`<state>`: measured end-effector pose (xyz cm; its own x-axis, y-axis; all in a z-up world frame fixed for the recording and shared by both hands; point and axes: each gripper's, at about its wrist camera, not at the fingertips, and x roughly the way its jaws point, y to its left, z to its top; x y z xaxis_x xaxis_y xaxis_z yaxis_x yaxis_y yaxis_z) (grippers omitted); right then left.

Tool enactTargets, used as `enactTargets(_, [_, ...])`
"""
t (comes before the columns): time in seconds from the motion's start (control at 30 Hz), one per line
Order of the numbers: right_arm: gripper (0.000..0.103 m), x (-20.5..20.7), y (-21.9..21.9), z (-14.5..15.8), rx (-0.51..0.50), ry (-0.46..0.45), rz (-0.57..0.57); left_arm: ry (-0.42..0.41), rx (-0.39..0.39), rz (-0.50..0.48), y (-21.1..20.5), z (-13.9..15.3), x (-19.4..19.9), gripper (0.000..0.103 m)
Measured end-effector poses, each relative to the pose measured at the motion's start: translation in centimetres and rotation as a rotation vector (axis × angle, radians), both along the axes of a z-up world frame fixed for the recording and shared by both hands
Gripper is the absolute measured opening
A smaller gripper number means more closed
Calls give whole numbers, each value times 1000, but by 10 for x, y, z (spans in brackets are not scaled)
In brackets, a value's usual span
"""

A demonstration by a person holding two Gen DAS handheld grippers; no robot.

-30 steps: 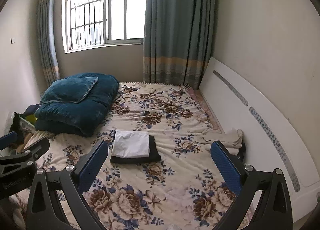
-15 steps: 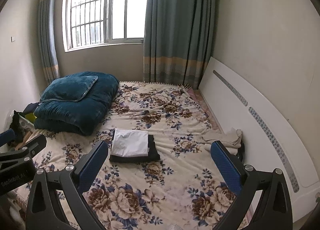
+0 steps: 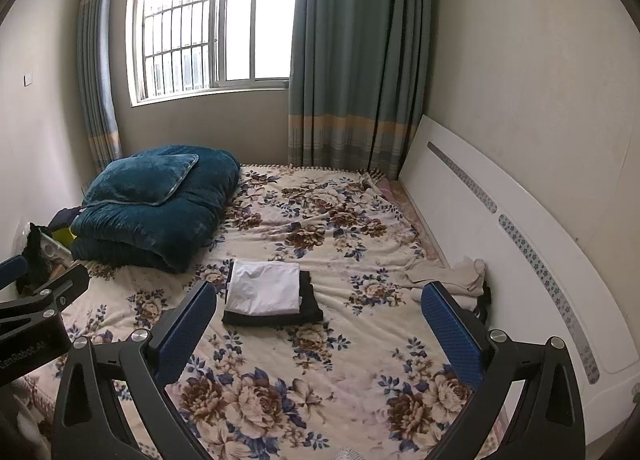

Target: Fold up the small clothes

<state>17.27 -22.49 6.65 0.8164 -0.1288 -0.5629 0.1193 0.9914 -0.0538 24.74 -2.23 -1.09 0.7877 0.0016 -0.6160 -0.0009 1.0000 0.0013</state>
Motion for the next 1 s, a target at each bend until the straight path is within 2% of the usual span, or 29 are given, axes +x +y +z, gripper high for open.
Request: enactTargets(1.0, [103, 2, 1, -1, 21, 21, 18, -16, 15, 23, 14, 6, -3, 103])
